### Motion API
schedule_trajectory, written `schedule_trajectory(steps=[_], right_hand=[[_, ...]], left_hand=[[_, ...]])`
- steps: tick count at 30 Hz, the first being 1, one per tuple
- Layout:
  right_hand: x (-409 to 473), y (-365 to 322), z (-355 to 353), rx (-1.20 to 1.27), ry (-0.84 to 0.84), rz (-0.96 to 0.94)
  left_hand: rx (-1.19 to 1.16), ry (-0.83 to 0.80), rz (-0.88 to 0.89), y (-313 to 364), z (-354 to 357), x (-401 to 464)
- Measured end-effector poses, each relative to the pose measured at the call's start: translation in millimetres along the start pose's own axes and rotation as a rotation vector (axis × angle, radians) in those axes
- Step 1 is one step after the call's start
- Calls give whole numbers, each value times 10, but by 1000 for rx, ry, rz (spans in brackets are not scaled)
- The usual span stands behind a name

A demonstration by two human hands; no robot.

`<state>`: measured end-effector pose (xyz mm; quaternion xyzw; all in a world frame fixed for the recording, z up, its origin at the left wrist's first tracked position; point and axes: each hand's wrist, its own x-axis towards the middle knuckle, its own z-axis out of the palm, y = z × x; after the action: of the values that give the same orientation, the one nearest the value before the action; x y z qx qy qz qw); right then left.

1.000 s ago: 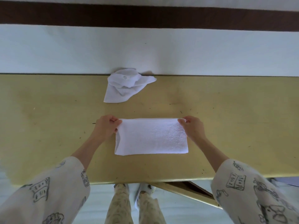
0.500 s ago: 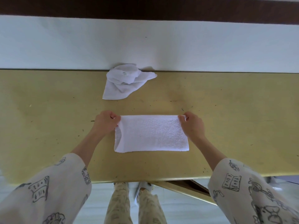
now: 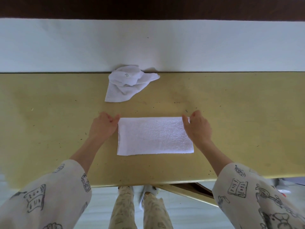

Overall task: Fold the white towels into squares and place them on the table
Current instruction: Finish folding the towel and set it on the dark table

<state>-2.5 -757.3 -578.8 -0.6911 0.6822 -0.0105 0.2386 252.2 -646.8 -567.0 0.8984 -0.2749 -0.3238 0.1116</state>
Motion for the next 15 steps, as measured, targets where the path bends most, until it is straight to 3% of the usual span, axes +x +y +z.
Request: schedule_trajectory(steps=[2, 5, 8, 15], right_hand=[[-75, 13, 3, -32, 176, -83], [-271, -27, 138, -130, 382, -390], [-423, -158, 419, -170, 300, -566], [-305, 98, 659, -349, 163, -460]], left_hand=[[129, 241, 125, -16, 38, -130], [277, 476, 541, 15, 286, -383], [330, 325, 771, 102, 653, -485], [556, 187, 766, -126, 885, -247]])
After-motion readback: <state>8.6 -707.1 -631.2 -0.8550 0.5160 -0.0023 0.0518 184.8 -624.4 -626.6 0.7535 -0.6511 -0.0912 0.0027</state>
